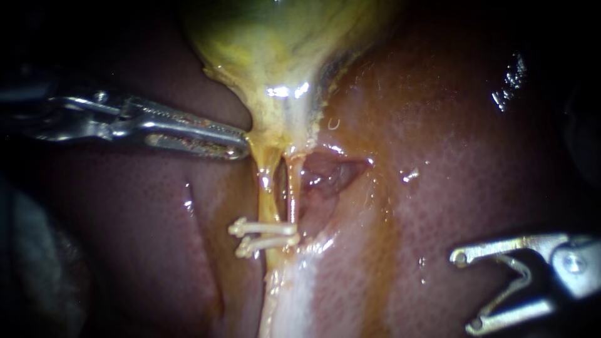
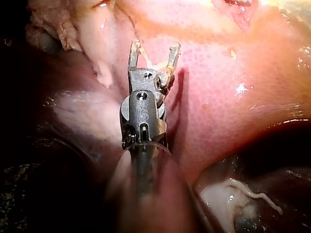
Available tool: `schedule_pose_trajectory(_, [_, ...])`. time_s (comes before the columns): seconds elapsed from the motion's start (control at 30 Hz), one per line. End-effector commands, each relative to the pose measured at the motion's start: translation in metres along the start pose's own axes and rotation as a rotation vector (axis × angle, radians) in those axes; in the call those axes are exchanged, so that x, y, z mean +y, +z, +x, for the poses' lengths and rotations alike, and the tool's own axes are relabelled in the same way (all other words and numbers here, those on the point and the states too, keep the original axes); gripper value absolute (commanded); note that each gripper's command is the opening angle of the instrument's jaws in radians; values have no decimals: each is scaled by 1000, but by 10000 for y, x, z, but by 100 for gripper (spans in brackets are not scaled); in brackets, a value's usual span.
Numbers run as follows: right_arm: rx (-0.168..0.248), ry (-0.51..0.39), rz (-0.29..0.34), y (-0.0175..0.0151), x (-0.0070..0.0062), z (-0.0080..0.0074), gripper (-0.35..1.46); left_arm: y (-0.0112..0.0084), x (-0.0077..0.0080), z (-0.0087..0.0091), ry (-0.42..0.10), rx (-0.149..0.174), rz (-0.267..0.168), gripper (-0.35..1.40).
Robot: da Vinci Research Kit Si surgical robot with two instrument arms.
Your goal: Clipping third clip left tube
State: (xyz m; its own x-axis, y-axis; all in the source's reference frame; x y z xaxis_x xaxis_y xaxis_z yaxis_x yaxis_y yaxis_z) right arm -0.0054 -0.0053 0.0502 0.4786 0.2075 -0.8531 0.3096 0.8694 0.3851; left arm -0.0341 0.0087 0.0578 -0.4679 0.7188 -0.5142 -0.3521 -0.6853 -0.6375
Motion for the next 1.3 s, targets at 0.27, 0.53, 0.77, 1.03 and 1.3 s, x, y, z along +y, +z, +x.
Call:
schedule_pose_trajectory(0.27, [0,1,-1,0,3,-1,49,-46,-2,13,-5,0,4,-35])
schedule_pose_trajectory(0.53, [9,18,-6,7,9,6,49,-71,0,22,-13,14,19,-35])
schedule_pose_trajectory(0.77, [71,158,25,40,45,41,49,-70,0,22,-13,14,20,-35])
schedule_pose_trajectory(1.03, [266,352,41,92,99,82,49,-70,1,22,-13,15,21,-35])
schedule_pose_trajectory(1.3, [307,441,26,128,133,94,49,-68,1,22,-14,15,22,-35])
